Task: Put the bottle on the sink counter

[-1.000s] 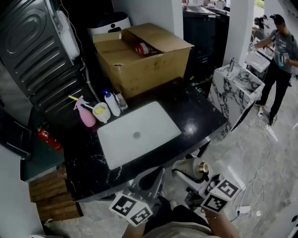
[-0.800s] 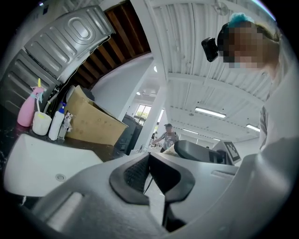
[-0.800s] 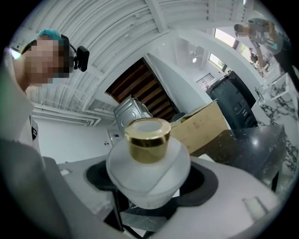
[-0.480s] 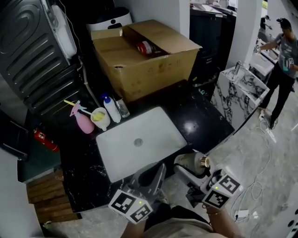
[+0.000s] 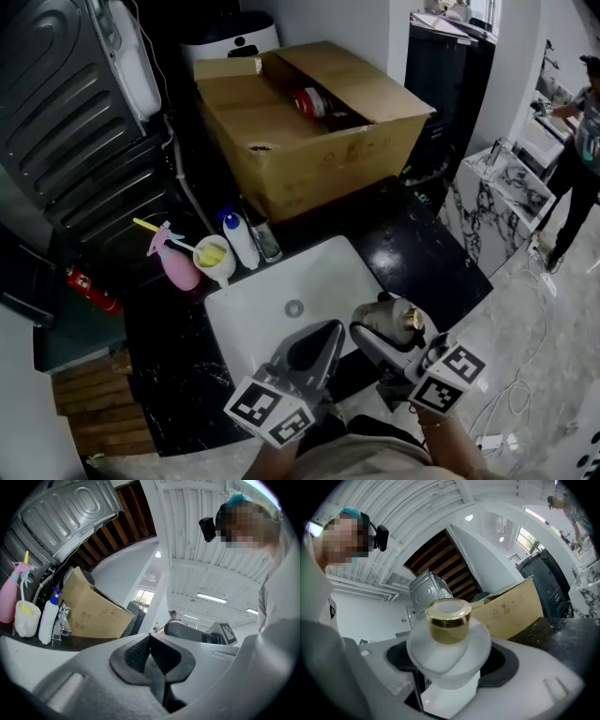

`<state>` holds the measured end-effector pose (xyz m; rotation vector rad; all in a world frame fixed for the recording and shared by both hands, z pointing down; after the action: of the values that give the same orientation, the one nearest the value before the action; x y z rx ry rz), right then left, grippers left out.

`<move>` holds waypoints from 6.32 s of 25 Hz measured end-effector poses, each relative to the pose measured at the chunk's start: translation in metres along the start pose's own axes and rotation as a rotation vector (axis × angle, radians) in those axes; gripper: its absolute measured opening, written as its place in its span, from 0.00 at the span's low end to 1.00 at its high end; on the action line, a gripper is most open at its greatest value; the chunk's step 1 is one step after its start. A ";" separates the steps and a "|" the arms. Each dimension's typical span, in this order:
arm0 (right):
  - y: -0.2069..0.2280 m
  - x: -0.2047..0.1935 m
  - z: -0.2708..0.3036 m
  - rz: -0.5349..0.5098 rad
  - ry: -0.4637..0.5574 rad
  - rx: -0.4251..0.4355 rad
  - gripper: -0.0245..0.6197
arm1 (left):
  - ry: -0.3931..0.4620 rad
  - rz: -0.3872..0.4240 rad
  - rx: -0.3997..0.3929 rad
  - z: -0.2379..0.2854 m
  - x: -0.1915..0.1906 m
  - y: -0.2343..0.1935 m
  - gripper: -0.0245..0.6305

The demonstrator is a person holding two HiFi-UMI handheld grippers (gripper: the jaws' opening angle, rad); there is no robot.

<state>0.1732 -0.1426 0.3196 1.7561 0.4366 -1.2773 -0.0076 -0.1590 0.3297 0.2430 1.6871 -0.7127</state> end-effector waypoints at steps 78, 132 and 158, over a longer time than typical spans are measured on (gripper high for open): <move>0.209 -0.070 0.337 -0.433 -0.666 0.308 0.57 | -0.155 -0.184 0.482 0.076 -0.074 -0.190 0.05; 0.137 -0.024 0.213 -0.448 -0.419 0.068 0.59 | -0.189 -0.041 0.426 0.002 -0.038 -0.163 0.05; 0.007 -0.006 0.084 -0.511 -0.294 0.241 0.28 | -0.141 0.114 0.200 -0.016 -0.011 -0.064 0.05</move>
<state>0.1274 -0.2141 0.3224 1.6661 0.6038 -1.9897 -0.0516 -0.1975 0.3620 0.4166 1.4573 -0.7951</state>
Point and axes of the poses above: the fingertips, and each gripper's own axes: z forward along the fingers, y to its right, x out of its top, the point moved 9 cm from there along -z, backward along the fingers, and after that the axes turned 2 degrees about z, right-handed, at the moved point
